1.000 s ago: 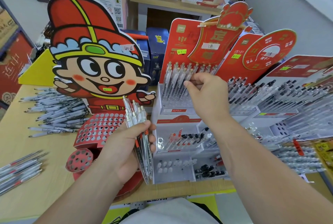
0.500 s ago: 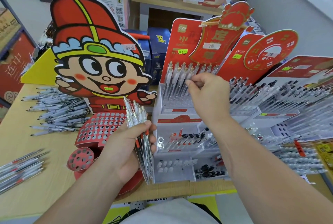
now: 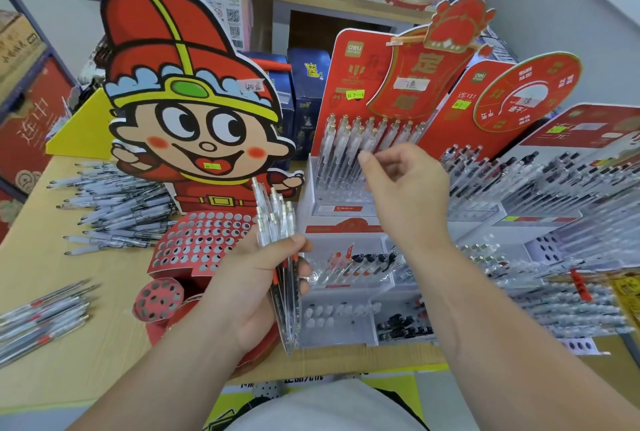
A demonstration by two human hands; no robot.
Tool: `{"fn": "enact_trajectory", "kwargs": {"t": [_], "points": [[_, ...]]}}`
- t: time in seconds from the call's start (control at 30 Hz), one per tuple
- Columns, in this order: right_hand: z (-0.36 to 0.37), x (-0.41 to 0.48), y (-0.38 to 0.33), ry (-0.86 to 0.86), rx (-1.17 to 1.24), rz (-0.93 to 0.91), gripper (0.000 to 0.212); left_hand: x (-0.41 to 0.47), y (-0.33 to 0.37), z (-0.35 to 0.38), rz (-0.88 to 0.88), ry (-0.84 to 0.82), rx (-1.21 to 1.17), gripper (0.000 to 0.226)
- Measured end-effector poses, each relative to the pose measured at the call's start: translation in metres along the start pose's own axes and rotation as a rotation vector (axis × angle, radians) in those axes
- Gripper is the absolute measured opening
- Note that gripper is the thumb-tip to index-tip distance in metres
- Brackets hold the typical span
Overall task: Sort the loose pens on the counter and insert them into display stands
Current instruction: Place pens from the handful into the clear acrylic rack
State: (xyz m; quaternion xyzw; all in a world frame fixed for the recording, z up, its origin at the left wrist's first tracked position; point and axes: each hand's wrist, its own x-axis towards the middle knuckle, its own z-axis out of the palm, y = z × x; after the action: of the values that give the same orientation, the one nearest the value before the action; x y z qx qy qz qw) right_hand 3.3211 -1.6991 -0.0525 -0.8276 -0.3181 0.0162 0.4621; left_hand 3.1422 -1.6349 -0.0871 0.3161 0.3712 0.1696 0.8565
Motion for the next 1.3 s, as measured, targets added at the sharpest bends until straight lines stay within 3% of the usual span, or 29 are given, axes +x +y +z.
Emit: {"fn": "enact_trajectory", "kwargs": {"t": [0.2,0.37,0.57,0.73,0.97,1.1,1.3], "points": [[0.007,-0.036,-0.018,-0.566,0.146,0.271,0.031,-0.004,-0.002,0.006,0.048,-0.094,0.102,0.029],[0.007,-0.04,-0.016,-0.586,0.223,0.356,0.024,-0.004,-0.005,0.011,0.104,-0.115,0.23,0.033],[0.002,-0.037,-0.015,-0.622,0.353,0.461,0.014,-0.003,-0.005,0.009,0.044,-0.054,0.129,0.02],[0.0,-0.032,-0.009,-0.517,0.519,0.488,0.003,-0.004,-0.003,0.006,0.024,-0.039,0.092,0.026],[-0.014,-0.026,-0.007,-0.546,0.702,0.519,0.009,-0.004,0.0,0.005,0.033,-0.044,0.035,0.02],[-0.04,-0.005,-0.013,-0.336,0.662,0.415,0.002,-0.001,0.003,0.0,0.021,-0.028,-0.026,0.037],[-0.067,0.018,-0.025,0.045,0.329,0.097,0.006,0.002,0.002,-0.002,0.017,-0.024,-0.019,0.038]]}}
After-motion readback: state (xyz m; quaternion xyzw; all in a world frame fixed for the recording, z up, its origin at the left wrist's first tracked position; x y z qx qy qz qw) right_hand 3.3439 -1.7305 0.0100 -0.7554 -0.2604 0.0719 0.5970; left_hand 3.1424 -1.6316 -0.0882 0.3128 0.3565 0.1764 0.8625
